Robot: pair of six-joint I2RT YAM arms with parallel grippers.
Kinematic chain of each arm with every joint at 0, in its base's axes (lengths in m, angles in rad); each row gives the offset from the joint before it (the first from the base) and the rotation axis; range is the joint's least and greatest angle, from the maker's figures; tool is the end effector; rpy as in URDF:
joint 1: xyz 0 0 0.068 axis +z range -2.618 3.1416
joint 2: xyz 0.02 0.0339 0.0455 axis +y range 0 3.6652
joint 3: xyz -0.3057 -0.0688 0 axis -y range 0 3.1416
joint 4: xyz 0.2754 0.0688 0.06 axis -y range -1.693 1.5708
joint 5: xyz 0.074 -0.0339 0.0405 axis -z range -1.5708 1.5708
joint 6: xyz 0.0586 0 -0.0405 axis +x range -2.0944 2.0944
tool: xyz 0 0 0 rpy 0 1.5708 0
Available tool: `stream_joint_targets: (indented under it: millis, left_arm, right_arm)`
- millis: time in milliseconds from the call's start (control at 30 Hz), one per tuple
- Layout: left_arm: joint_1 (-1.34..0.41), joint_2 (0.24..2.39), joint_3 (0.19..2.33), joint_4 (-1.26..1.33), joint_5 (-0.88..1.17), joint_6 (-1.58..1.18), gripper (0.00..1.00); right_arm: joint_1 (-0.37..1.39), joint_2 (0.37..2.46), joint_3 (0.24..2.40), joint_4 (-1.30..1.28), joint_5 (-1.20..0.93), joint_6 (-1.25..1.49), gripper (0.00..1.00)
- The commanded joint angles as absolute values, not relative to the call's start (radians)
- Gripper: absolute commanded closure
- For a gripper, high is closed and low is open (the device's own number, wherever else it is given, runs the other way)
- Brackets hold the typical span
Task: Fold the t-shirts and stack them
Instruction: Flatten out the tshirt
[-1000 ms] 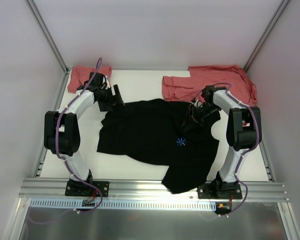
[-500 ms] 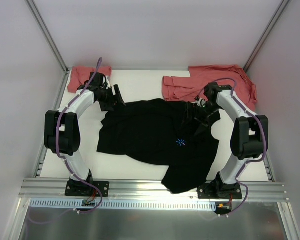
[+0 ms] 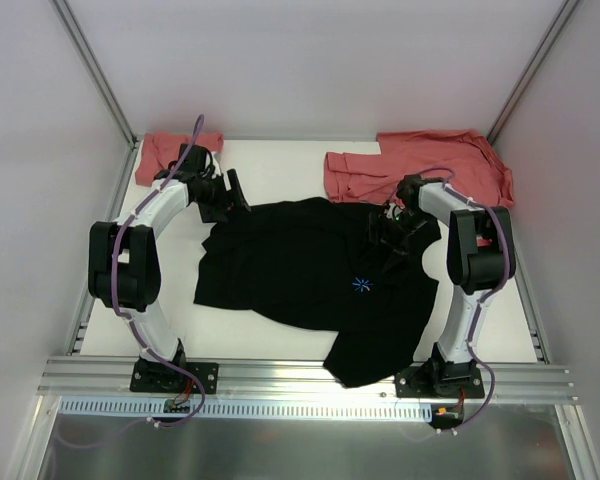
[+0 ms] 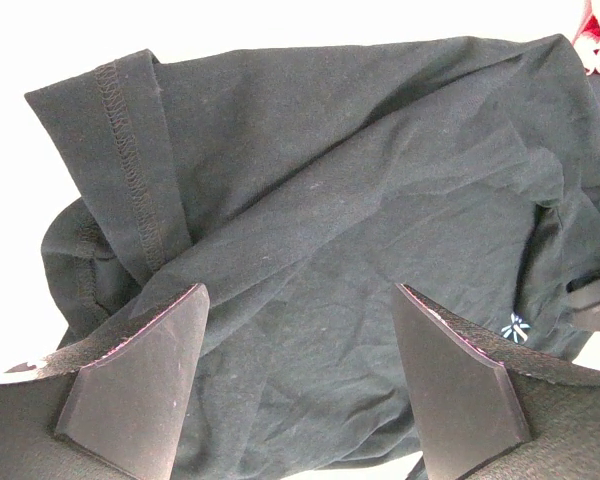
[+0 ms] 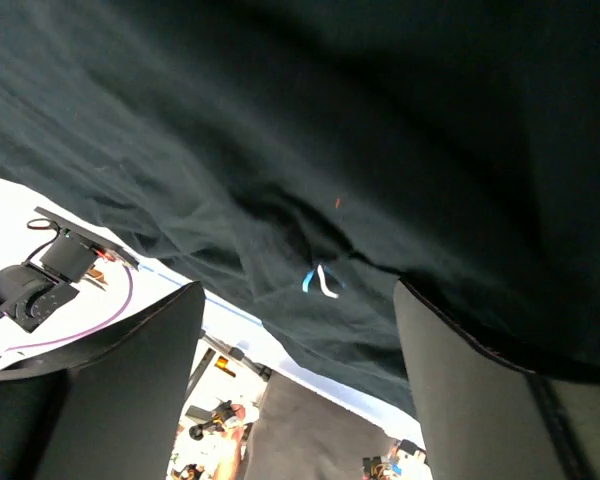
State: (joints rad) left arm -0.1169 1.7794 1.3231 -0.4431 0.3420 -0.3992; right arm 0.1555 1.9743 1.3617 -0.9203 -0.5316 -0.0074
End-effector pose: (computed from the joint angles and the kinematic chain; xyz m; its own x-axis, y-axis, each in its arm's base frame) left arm 0.4321 -0.0705 0.2439 -0.8397 -0.2701 -0.4711 -0.0101 0.8752 -0.4837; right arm 0.3951 0.0920 0.1610 -0.9861 -0.1610 -0.0416 -0.1598 0.8475 0.5063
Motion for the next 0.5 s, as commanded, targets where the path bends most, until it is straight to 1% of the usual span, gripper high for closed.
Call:
stream_joint_targets:
  millis: [0,100,267,467]
  left_arm:
    - [-0.115,1.723,1.347,-0.457,0.35,-0.368,0.25]
    - [-0.115,1.723,1.353,-0.463,0.347,-0.362,0.25]
    - [-0.115,1.726,1.355,-0.466,0.341,-0.359,0.25]
    - [-0.115,1.727,1.348,-0.462,0.341,-0.365,0.25]
  right_arm:
    - [0.158,2.011,1.431,-0.905,-0.532,-0.003,0.2]
    - [0.158,2.04,1.462,-0.908,-0.534,-0.003,0.24]
    - [0.16,2.065,1.518,-0.923,-0.528,-0.003,0.26]
    - [0.16,2.086,1.542,-0.936,-0.528,-0.003,0.32]
